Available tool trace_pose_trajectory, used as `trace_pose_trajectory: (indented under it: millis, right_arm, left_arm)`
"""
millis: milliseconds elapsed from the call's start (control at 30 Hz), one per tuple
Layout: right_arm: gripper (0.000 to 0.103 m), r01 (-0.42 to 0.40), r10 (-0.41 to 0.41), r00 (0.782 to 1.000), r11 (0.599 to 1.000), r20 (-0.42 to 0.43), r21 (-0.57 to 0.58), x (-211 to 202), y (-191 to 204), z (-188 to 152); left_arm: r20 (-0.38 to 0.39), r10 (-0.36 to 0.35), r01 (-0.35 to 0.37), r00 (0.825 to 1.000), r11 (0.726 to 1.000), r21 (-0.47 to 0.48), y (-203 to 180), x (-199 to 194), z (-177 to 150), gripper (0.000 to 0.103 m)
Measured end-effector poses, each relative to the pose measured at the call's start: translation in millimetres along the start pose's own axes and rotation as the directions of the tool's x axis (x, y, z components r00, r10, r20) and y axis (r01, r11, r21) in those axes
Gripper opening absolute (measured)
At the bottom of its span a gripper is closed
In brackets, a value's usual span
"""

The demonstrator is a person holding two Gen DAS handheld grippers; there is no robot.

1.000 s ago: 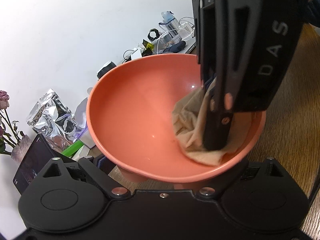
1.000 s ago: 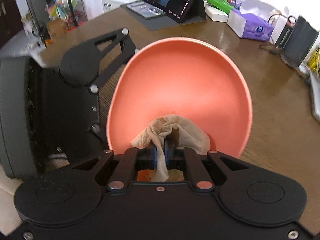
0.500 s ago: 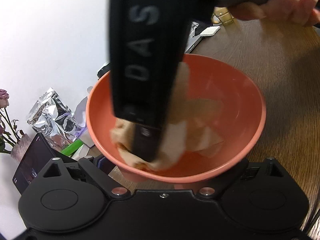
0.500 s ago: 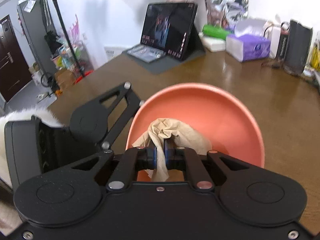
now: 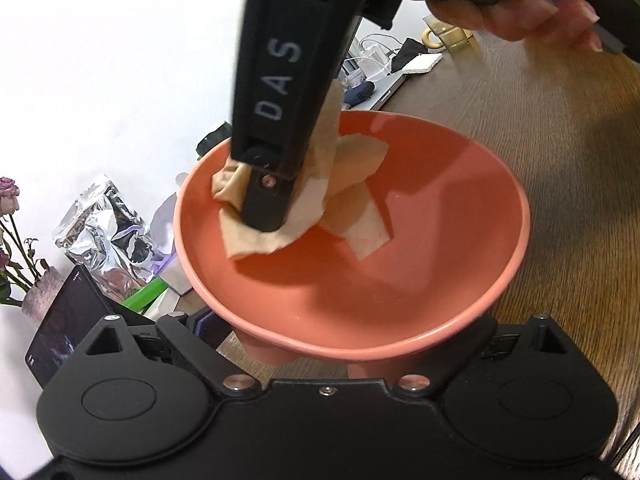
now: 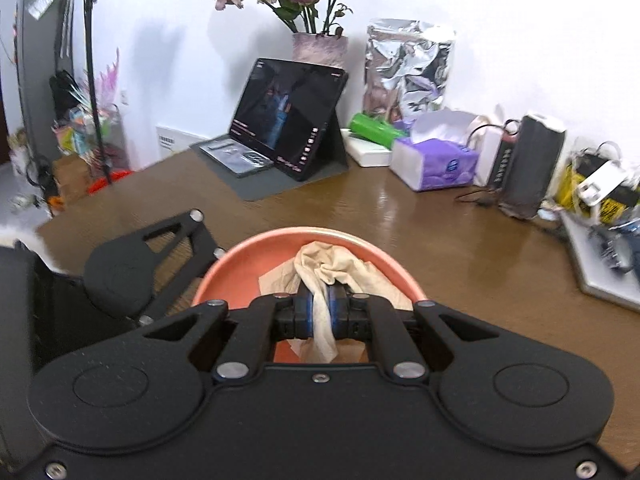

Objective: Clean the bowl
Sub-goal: 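Wipe the towel around the bowl's inner wall and bottom with the right tool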

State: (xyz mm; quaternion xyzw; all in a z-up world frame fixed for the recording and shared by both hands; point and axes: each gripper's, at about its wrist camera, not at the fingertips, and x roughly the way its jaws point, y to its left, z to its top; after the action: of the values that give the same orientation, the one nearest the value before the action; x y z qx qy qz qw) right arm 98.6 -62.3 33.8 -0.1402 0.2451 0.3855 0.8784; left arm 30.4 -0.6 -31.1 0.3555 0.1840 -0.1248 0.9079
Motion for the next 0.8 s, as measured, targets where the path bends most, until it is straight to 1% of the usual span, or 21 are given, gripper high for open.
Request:
trace_pose_trajectory:
  millis: [133,200,333,433,600,700,800]
  right_arm:
    - [0.008,0.049,-0.050,0.999,0.998,-0.020,-0.031,-2.8,-0.4,-2.4]
    - [0.008,0.061,-0.062,0.997,0.997,-0.034,-0.039,-4.0,-0.9,-4.4]
    - [0.008,0.091,-0.096,0.991,0.994,-0.088,-0.065,-4.8,-2.4,-10.5]
    - [0.008,0.099,-0.107,0.988,0.992,-0.109,-0.073,-6.4,-2.9,-13.6]
    - [0.008,0.097,-0.113,0.979,0.990,-0.168,-0.099,-4.6,-0.4,-17.2]
    - [0.008,0.079,-0.100,0.971,0.992,-0.217,-0.101,-2.2,0.2,-17.9]
    - [0.008,0.051,-0.077,0.961,0.994,-0.266,-0.101,0.0,1.7,-17.7]
  left_arm:
    - [0.001,0.001,-0.001,1.000,1.000,0.002,1.9,1.5,-0.4,0.094]
    - [0.002,0.001,-0.001,1.000,1.000,0.003,2.7,2.2,-0.7,0.094]
    - [0.004,0.001,-0.001,1.000,1.000,0.004,4.8,3.8,-1.1,0.094]
    - [0.004,0.001,-0.001,1.000,1.000,0.005,6.2,5.9,-1.6,0.094]
    - [0.006,0.001,-0.001,1.000,1.000,0.006,6.2,3.1,-1.4,0.094]
    - [0.005,0.004,-0.004,1.000,1.000,0.009,-25.3,-18.5,-0.6,0.094]
    - [0.005,0.006,-0.006,1.000,1.000,0.013,-31.8,-23.8,0.1,0.094]
